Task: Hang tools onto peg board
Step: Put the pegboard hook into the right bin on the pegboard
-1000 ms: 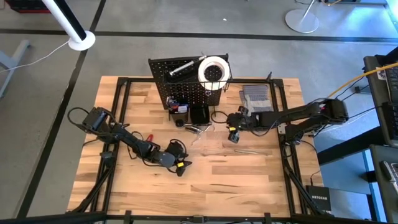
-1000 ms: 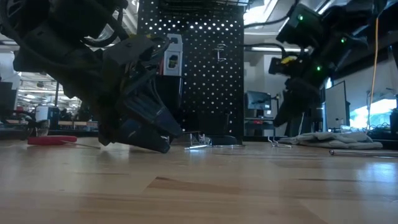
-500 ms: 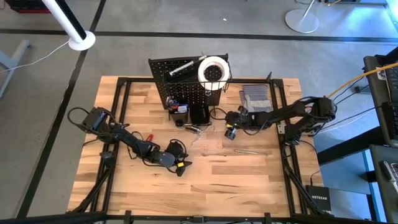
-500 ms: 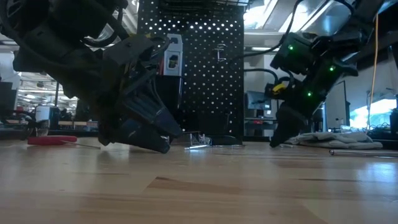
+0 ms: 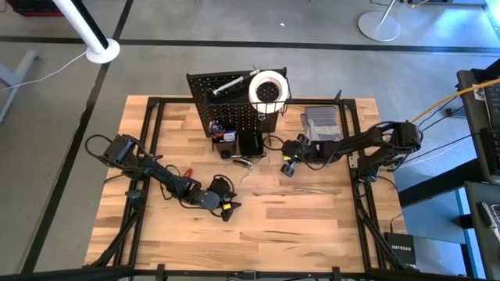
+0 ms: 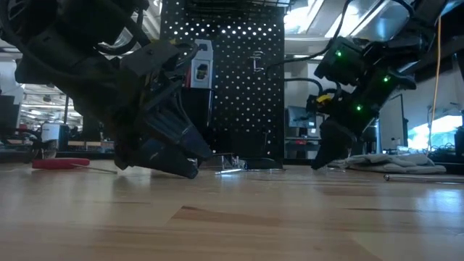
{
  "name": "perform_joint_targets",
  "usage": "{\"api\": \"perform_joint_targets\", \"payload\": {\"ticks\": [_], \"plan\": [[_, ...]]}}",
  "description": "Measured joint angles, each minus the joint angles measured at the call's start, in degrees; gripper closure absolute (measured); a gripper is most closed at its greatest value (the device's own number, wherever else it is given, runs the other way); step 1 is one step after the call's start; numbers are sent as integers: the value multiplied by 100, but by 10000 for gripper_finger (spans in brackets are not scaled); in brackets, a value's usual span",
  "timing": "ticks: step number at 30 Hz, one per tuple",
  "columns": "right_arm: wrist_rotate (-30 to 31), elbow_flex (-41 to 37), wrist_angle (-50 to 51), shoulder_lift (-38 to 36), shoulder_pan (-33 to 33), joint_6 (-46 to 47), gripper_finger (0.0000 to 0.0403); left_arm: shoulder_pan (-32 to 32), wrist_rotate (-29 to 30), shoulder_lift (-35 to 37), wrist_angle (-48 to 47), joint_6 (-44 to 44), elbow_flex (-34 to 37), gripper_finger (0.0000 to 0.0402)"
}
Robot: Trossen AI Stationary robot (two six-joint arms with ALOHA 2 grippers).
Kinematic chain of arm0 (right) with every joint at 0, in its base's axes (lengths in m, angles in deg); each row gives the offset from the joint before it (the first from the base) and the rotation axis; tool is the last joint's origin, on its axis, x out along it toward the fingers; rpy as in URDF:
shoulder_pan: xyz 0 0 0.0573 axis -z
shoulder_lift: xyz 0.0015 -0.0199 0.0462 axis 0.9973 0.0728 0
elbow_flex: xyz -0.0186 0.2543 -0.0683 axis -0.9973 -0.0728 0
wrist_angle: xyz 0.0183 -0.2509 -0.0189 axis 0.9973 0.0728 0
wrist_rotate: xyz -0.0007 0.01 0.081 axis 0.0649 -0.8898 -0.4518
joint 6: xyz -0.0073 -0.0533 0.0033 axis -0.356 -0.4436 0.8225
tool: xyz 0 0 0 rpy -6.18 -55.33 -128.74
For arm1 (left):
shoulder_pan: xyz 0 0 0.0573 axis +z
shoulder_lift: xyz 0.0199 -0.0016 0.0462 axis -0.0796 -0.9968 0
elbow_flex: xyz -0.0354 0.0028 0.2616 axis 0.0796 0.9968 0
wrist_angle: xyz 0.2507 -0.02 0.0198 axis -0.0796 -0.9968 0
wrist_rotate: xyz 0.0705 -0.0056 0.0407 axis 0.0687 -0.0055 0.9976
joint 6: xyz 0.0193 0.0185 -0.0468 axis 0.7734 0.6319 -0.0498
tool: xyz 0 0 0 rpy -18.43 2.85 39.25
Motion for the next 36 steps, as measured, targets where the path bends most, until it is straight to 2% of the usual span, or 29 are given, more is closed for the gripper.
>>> {"api": "perform_joint_targets", "payload": {"ticks": [7, 12, 18, 20, 24, 27, 30, 36], "plan": [[-164, 430, -38, -453, -328, -242, 396, 0, 11, -2, 0, 1, 0, 178], [-152, 961, -102, -487, -615, -445, 396, 2, 16, -2, 0, 17, 0, 178], [-114, 1124, -1328, -467, -713, -781, 395, 2, 16, -2, 12, 16, 0, 178], [94, 1124, -1685, -457, -708, -989, 395, 2, 18, -2, 28, 5, 0, 178], [435, 1124, -2793, -170, -676, -1502, 395, 2, 16, -4, 48, 2, 4, 178], [220, 1133, -3637, 249, -536, -1515, 394, 2, 13, -4, 75, 14, 4, 178], [180, 1136, -3758, 663, -373, -1443, 393, 2, 13, -4, 123, 17, 4, 178], [19, 1150, -3867, 1029, -203, -582, 380, 0, 16, -4, 164, 38, 4, 178]]}}
